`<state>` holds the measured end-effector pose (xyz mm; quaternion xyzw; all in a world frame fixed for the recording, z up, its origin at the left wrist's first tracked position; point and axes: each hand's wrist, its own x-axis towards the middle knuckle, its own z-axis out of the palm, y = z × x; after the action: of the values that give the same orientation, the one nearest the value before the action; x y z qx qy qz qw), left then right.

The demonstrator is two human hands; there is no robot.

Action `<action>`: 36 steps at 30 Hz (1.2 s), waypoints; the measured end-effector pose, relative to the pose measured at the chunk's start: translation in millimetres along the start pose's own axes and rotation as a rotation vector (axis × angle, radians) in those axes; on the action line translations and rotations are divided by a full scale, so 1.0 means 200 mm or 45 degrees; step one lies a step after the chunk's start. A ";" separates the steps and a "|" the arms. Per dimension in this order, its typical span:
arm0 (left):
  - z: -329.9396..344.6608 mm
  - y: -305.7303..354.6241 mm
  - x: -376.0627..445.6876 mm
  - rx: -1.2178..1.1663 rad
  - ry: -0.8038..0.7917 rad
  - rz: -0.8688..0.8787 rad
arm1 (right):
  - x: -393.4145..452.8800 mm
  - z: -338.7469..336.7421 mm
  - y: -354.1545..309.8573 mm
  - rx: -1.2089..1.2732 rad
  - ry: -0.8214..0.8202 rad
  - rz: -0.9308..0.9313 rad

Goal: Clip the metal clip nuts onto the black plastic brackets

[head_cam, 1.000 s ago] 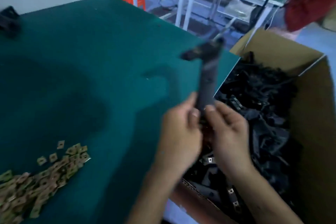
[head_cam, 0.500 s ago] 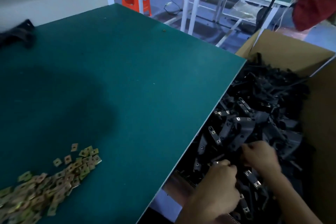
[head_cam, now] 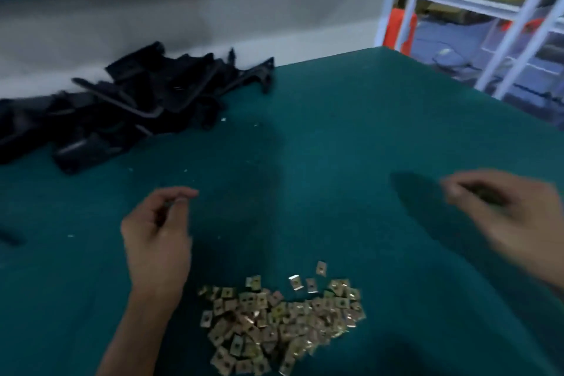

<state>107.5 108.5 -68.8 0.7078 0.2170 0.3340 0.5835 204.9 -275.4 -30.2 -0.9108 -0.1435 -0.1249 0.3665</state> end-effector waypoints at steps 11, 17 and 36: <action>0.00 -0.01 0.09 -0.091 0.061 -0.059 | 1.05 1.40 -0.82 0.395 -0.438 0.042; 0.01 0.00 0.07 -0.126 0.044 -0.068 | 1.24 1.62 -1.07 0.387 -0.280 0.278; 0.03 0.02 0.08 -0.241 -0.200 -0.027 | 0.57 1.02 -1.21 1.752 -0.514 0.490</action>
<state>122.8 115.0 -62.5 0.6711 0.1456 0.2902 0.6665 250.8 54.9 17.0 -0.4896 -0.0919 0.2295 0.8361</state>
